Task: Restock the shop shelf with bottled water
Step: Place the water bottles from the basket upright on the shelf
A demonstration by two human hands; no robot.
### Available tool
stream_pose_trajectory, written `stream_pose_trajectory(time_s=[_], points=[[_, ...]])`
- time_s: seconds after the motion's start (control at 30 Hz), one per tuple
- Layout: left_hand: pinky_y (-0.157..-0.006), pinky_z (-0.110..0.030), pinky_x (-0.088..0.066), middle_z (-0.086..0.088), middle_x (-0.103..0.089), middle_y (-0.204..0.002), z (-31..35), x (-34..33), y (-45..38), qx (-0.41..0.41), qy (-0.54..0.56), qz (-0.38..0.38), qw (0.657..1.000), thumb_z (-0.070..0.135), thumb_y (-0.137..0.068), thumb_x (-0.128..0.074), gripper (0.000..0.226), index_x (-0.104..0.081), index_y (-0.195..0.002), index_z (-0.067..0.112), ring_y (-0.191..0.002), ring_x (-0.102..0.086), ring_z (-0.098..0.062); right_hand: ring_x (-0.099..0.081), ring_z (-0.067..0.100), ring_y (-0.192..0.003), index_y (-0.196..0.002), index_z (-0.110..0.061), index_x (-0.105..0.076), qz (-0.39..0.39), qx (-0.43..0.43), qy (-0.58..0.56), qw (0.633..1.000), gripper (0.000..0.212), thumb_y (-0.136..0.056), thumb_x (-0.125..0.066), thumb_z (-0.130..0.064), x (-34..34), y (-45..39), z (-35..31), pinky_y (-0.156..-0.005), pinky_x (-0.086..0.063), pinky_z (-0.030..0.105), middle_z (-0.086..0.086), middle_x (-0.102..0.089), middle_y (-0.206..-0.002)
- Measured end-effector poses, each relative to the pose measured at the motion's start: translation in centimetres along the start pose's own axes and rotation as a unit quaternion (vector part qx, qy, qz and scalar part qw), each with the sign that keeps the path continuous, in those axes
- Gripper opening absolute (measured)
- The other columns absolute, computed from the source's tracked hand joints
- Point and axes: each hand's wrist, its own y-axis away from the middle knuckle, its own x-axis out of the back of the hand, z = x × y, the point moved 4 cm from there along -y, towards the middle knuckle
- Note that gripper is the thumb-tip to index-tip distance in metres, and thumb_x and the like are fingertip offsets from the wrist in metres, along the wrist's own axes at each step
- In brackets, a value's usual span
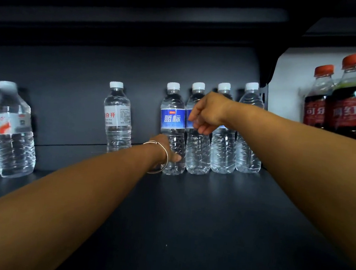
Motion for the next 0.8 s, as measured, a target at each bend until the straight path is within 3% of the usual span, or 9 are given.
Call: stream_pose_trajectory(time_s=[0.13, 0.23, 0.33, 0.4, 0.47, 0.57, 0.7, 0.8], points=[[-0.098, -0.032, -0.044, -0.015, -0.054, -0.130, 0.5, 0.3, 0.6, 0.003, -0.103, 0.020, 0.994, 0.034, -0.079, -0.071, 0.065, -0.047, -0.130, 0.002, -0.118, -0.054, -0.030, -0.058, 0.020, -0.059, -0.109, 0.002, -0.062, -0.020, 0.002, 0.083, 0.996, 0.025, -0.092, -0.045, 0.009, -0.4, 1.4, 0.2, -0.065, -0.055, 0.034, 0.011, -0.060, -0.074], [-0.098, -0.032, -0.044, -0.016, -0.055, -0.130, 1.2, 0.5, 1.1, -0.013, -0.169, 0.023, 0.985, 0.036, -0.080, -0.069, 0.061, -0.050, -0.128, 0.002, -0.118, -0.054, -0.030, -0.065, 0.029, -0.076, -0.118, -0.008, -0.062, -0.042, 0.007, 0.171, 0.984, 0.041, -0.086, -0.047, 0.014, -0.5, 2.8, 0.6, -0.058, -0.055, 0.030, 0.013, -0.063, -0.096], [-0.098, -0.031, -0.042, -0.015, -0.053, -0.132, 2.0, 0.7, 2.2, -0.025, -0.215, -0.008, 0.976, 0.028, -0.084, -0.067, 0.056, -0.048, -0.129, 0.001, -0.121, -0.053, -0.029, -0.061, 0.032, -0.106, -0.129, -0.016, -0.056, -0.049, 0.021, 0.257, 0.965, 0.046, -0.091, -0.042, 0.006, -0.6, 4.4, 0.9, -0.078, -0.054, 0.036, 0.011, -0.058, -0.118], [-0.092, -0.029, -0.044, -0.014, -0.057, -0.128, 2.4, 0.8, 2.9, -0.033, -0.230, -0.049, 0.972, 0.022, -0.085, -0.066, 0.049, -0.052, -0.126, 0.000, -0.117, -0.056, -0.028, -0.049, 0.026, -0.123, -0.138, -0.017, -0.047, -0.059, 0.030, 0.318, 0.946, 0.050, -0.093, -0.041, 0.003, -0.7, 5.9, 0.8, -0.097, -0.044, 0.032, 0.008, -0.050, -0.137], [-0.090, -0.030, -0.045, -0.014, -0.058, -0.126, 3.1, 1.3, 4.2, -0.034, -0.248, -0.065, 0.966, 0.023, -0.085, -0.066, 0.047, -0.054, -0.124, 0.000, -0.114, -0.057, -0.029, -0.038, 0.023, -0.133, -0.143, -0.017, -0.039, -0.077, 0.024, 0.372, 0.925, 0.054, -0.093, -0.041, 0.003, -0.7, 7.5, 0.7, -0.105, -0.033, 0.030, 0.005, -0.040, -0.147], [-0.094, -0.034, -0.044, -0.014, -0.057, -0.127, 4.5, 2.3, 6.6, -0.068, -0.266, -0.057, 0.960, 0.030, -0.085, -0.064, 0.048, -0.054, -0.124, 0.002, -0.113, -0.056, -0.029, -0.034, 0.024, -0.136, -0.147, -0.020, -0.032, -0.086, 0.008, 0.433, 0.897, 0.057, -0.094, -0.044, -0.003, -0.1, 10.1, 0.1, -0.106, -0.031, 0.031, 0.005, -0.034, -0.150], [-0.099, -0.035, -0.043, -0.014, -0.053, -0.131, 6.8, 3.6, 11.4, -0.128, -0.204, -0.063, 0.969, 0.031, -0.087, -0.061, 0.048, -0.051, -0.127, 0.005, -0.118, -0.052, -0.030, -0.037, 0.027, -0.134, -0.145, -0.021, -0.034, -0.061, -0.018, 0.459, 0.886, 0.057, -0.092, -0.048, -0.008, 1.1, 15.0, -1.7, -0.105, -0.033, 0.031, 0.009, -0.039, -0.148], [-0.084, -0.032, -0.045, -0.015, -0.060, -0.119, 8.9, 4.5, 16.3, -0.193, -0.139, -0.072, 0.969, 0.032, -0.083, -0.064, 0.033, -0.059, -0.108, 0.010, -0.099, -0.057, -0.029, -0.045, 0.029, -0.126, -0.141, -0.019, -0.042, -0.026, -0.032, 0.475, 0.879, 0.053, -0.090, -0.049, -0.007, 2.0, 20.1, -3.7, -0.100, -0.037, 0.030, 0.012, -0.049, -0.139]])
